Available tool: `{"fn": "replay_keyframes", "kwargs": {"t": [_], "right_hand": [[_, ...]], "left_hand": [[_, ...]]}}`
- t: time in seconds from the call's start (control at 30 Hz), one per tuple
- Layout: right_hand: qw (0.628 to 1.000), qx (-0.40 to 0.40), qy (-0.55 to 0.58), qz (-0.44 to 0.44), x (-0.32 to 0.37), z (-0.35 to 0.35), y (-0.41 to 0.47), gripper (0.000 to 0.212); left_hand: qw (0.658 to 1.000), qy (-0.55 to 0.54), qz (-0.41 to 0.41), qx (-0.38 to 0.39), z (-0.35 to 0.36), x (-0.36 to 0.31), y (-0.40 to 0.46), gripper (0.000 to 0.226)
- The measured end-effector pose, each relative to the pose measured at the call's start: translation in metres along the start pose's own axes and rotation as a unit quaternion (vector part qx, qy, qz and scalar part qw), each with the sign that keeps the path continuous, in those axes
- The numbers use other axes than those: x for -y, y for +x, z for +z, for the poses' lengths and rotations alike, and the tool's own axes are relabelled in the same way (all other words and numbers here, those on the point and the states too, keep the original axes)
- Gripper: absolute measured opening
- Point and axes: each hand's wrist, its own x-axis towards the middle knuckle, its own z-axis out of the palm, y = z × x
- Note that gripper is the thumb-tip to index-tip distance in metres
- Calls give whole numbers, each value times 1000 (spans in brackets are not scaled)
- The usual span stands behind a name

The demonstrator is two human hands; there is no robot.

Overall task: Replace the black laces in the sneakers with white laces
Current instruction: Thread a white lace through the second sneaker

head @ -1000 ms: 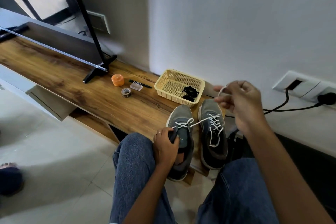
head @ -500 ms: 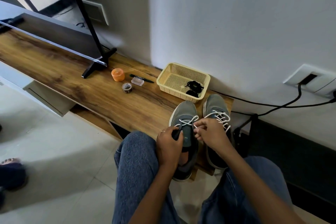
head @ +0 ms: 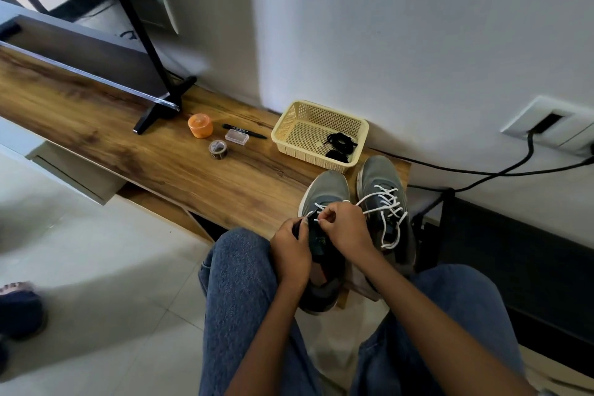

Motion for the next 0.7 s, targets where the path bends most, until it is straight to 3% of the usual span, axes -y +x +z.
{"fn": "replay_keyframes", "kwargs": {"t": [0.33, 0.7], "right_hand": [[1000, -2, 5, -10, -3, 7, 0, 10], [995, -15, -94, -21, 3, 13, 0, 13]], "left_hand": [[1000, -8, 0, 3, 2, 0, -1, 16], [999, -24, 26, 19, 0, -4, -6, 13]]}}
